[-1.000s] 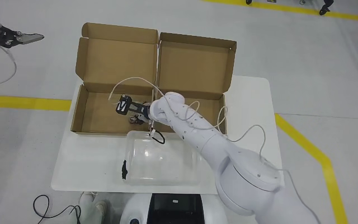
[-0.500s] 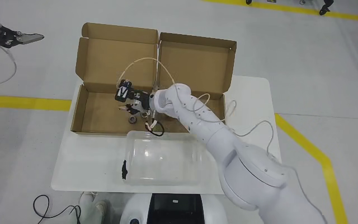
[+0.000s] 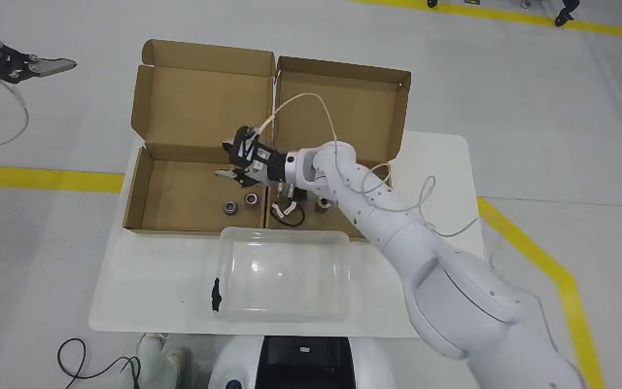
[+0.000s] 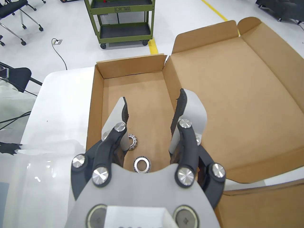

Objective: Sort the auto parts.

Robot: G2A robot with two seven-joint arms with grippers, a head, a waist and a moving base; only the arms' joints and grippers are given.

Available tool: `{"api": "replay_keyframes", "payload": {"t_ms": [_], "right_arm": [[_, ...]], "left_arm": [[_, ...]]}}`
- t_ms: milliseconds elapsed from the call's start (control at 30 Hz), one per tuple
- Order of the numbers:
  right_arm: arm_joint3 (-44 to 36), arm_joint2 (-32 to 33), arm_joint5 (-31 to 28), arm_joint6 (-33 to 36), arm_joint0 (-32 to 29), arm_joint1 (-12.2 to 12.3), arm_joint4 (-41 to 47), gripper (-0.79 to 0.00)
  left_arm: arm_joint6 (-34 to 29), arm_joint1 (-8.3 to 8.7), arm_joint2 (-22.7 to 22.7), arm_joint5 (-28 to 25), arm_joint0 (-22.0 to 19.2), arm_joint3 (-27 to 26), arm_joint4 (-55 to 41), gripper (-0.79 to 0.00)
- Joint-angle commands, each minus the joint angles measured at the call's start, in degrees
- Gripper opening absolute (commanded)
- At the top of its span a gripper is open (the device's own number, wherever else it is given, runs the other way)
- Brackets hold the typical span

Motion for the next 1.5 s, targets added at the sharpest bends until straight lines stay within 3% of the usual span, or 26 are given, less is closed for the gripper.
{"api": "replay_keyframes", "payload": {"t_ms": [0, 133, 233, 367, 567, 833, 967, 1467], "right_arm": [[-2.9, 1.1, 0.7, 0.3, -1.4, 1.6, -1.0, -0.403], [-11.2, 4.7, 3.6, 3.6, -5.8, 5.7, -2.9, -0.394], [-20.8, 9.1, 5.4, 8.0, -10.9, 9.2, -4.4, -0.329], [-37.8, 17.3, 6.1, 16.9, -20.9, 14.3, -6.5, -0.219], [-59.5, 30.1, 4.1, 27.7, -37.3, 19.5, -6.9, -0.172], [-71.4, 39.9, 3.5, 28.3, -49.8, 22.4, -6.9, -0.123], [-75.0, 43.3, 3.8, 27.2, -54.4, 23.4, -8.1, 0.0], [-90.4, 54.9, 6.5, 22.7, -70.7, 26.1, -11.7, 0.0]], "left_arm": [[0.0, 0.0, 0.0, 0.0, 0.0, 0.0, 0.0, 0.0], [0.0, 0.0, 0.0, 0.0, 0.0, 0.0, 0.0, 0.0], [0.0, 0.0, 0.0, 0.0, 0.0, 0.0, 0.0, 0.0], [0.0, 0.0, 0.0, 0.0, 0.0, 0.0, 0.0, 0.0], [0.0, 0.0, 0.0, 0.0, 0.0, 0.0, 0.0, 0.0], [0.0, 0.0, 0.0, 0.0, 0.0, 0.0, 0.0, 0.0], [0.0, 0.0, 0.0, 0.0, 0.0, 0.0, 0.0, 0.0], [0.0, 0.0, 0.0, 0.0, 0.0, 0.0, 0.0, 0.0]]}}
